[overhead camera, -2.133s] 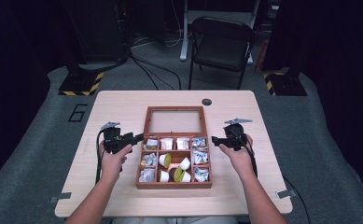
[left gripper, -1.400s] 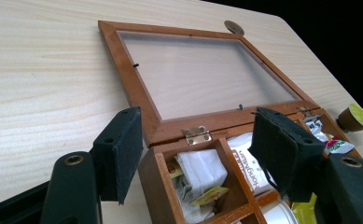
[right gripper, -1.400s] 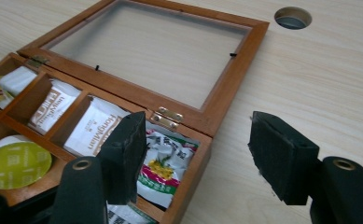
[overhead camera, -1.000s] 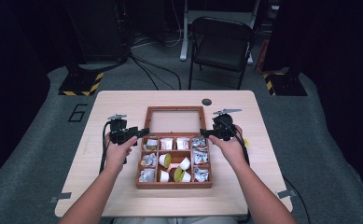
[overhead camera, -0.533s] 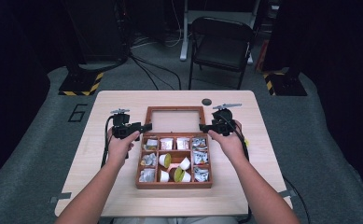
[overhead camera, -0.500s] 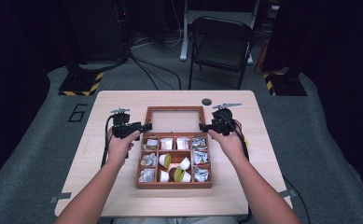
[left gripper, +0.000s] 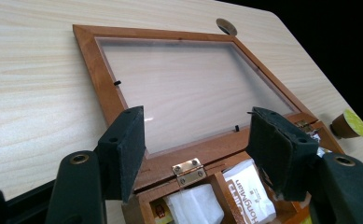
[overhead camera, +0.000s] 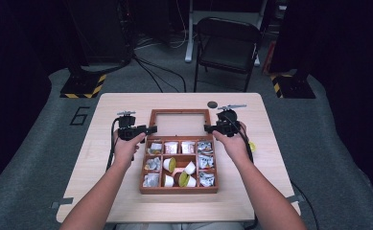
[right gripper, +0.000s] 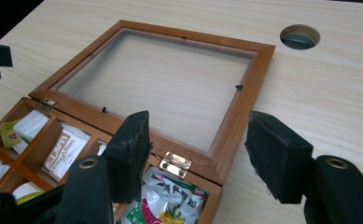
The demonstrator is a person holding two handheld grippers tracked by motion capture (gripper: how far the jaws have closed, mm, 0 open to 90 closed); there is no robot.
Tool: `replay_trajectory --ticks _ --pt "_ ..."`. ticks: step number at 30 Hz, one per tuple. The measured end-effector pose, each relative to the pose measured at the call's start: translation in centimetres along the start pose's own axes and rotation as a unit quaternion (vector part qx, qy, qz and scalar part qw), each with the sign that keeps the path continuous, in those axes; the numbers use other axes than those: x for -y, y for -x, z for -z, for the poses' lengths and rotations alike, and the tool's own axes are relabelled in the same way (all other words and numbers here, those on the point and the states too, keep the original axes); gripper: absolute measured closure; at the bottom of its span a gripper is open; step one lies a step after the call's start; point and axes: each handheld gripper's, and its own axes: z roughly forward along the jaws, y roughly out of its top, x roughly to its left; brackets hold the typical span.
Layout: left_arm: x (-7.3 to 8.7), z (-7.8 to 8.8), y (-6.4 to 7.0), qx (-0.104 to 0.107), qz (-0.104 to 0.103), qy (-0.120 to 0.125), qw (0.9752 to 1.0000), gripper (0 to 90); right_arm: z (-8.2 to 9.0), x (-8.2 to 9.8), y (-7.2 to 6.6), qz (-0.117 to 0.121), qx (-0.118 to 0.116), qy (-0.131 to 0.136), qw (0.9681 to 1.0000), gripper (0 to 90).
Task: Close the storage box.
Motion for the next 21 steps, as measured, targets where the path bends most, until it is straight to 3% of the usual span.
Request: replay_trajectory --ticks 8,13,18,21 --pt "0.0 -0.7 -0.2 -0.006 0.012 -0.004 0.9999 36.7 -0.5 -0.7 -0.2 -0.008 -0.01 -0.002 0.9999 39.5" --pt "-0.3 -1.4 -0.6 -0.012 0.018 -0.015 0.9996 36.6 -1.6 -0.6 0.1 -0.007 -0.014 -0.008 0.9998 39.0" --pt "-0.5 -2.5 -1.2 -0.016 0.024 -0.023 0.9993 36.4 -3.0 -0.4 0.4 -0.029 -0.036 -0.017 0.9988 38.0" --pt "-0.5 -3.0 -1.5 -0.019 0.023 -0.029 0.9991 36.4 -3.8 -0.2 0.6 -0.031 -0.037 -0.022 0.9986 37.1"
